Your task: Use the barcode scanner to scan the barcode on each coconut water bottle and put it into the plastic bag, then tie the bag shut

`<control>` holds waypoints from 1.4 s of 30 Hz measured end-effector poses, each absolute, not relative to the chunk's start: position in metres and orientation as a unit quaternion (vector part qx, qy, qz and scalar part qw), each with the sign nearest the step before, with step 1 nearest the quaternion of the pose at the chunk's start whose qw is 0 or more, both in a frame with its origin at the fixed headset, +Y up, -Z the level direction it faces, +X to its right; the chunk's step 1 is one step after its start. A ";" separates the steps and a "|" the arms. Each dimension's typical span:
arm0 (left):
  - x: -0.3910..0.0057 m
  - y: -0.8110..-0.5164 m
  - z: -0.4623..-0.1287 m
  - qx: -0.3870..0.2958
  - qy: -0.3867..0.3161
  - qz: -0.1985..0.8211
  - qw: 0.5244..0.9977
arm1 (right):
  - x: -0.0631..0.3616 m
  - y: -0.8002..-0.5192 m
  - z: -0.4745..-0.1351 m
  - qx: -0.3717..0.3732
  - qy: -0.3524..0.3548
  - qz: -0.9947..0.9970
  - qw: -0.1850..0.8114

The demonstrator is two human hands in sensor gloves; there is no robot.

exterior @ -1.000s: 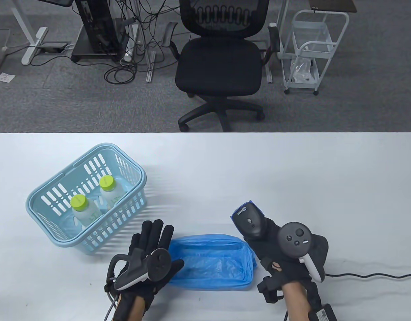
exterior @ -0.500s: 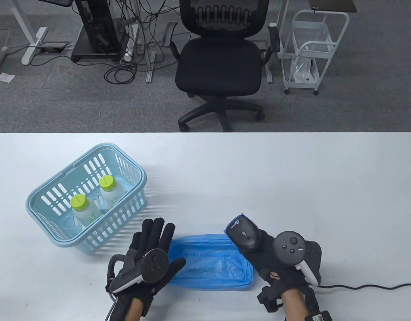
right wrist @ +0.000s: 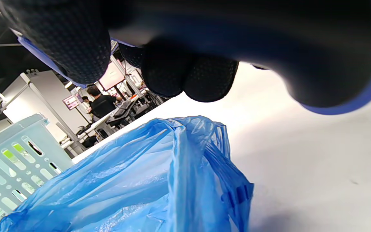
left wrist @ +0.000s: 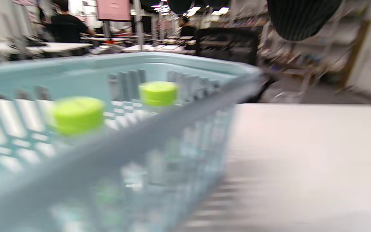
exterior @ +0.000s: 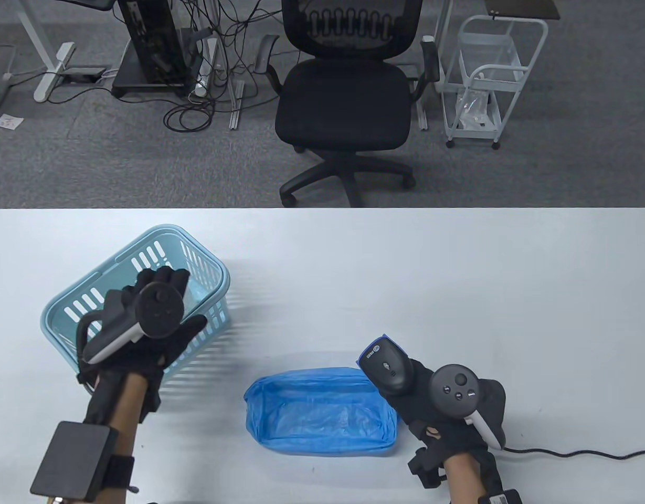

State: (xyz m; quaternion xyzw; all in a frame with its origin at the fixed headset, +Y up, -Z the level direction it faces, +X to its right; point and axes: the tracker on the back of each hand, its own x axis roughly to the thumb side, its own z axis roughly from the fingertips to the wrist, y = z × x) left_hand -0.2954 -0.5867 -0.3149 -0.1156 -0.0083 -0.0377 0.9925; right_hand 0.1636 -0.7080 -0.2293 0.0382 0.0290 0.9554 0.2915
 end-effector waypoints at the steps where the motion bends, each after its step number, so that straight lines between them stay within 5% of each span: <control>1: -0.306 -0.588 -0.324 -0.133 0.015 -0.070 0.989 | 0.164 -0.709 -0.229 0.035 0.029 0.957 0.288; 8: -0.344 -0.622 -0.365 -0.259 0.083 -0.140 0.952 | 0.166 -0.714 -0.231 0.023 0.038 0.961 0.274; 16: -0.344 -0.648 -0.385 -0.313 0.076 -0.164 0.932 | 0.169 -0.718 -0.233 0.013 0.046 0.962 0.270; 25: -0.338 -0.628 -0.375 -0.263 0.057 -0.183 0.946 | 0.167 -0.716 -0.233 0.021 0.045 0.962 0.267; 33: -0.336 -0.556 -0.336 -0.162 0.054 -0.156 0.973 | 0.167 -0.713 -0.231 0.037 0.034 0.957 0.286; 42: -0.279 -0.497 -0.288 -0.004 -0.042 -0.110 0.993 | 0.166 -0.703 -0.227 0.058 0.020 0.946 0.318</control>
